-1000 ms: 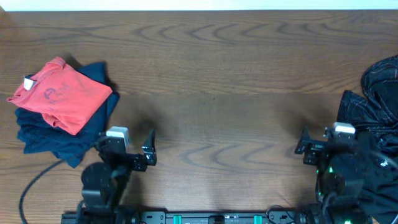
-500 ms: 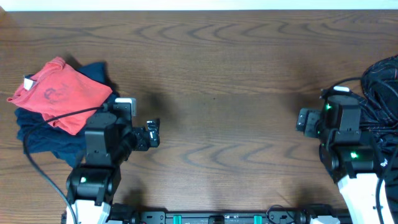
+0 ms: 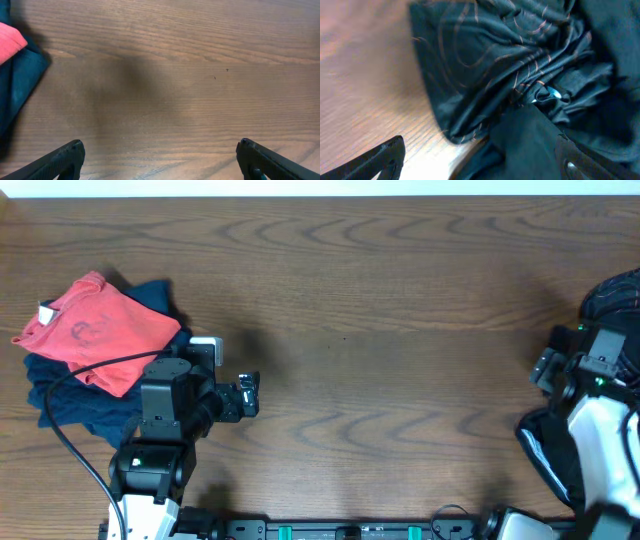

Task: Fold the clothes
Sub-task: 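Move the right gripper to the crumpled black printed shirt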

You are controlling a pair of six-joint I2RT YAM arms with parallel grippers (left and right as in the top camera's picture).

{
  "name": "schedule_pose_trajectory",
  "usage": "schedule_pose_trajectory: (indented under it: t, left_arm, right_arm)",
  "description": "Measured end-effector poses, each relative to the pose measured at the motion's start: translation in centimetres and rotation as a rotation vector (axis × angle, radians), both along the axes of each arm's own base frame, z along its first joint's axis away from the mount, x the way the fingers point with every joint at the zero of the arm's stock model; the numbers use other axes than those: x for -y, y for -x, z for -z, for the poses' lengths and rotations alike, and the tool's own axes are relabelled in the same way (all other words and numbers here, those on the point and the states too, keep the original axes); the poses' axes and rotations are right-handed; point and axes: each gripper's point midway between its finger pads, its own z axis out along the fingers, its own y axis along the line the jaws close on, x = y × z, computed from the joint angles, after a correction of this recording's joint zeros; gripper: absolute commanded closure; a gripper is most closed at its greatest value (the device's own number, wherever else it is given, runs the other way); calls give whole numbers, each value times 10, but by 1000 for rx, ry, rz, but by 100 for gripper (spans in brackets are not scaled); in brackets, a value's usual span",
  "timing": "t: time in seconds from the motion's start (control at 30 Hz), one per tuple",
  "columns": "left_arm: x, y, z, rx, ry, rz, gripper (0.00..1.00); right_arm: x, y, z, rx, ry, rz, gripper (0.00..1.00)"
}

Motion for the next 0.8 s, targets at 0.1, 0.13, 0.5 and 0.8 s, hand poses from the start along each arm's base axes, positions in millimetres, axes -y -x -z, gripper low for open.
schedule_pose_trajectory:
  t: [0.1, 0.13, 0.5, 0.8]
  left_arm:
    - [0, 0, 0, 0, 0, 0, 2]
    - [0, 0, 0, 0, 0, 0, 2]
    - [0, 0, 0, 0, 0, 0, 2]
    - [0, 0, 0, 0, 0, 0, 2]
  right_arm:
    - [11, -4, 22, -24, -27, 28, 4]
    - [14, -5, 29, -28, -31, 36, 4]
    - [17, -52, 82, 43, -138, -33, 22]
    - [15, -58, 85, 45, -154, -63, 99]
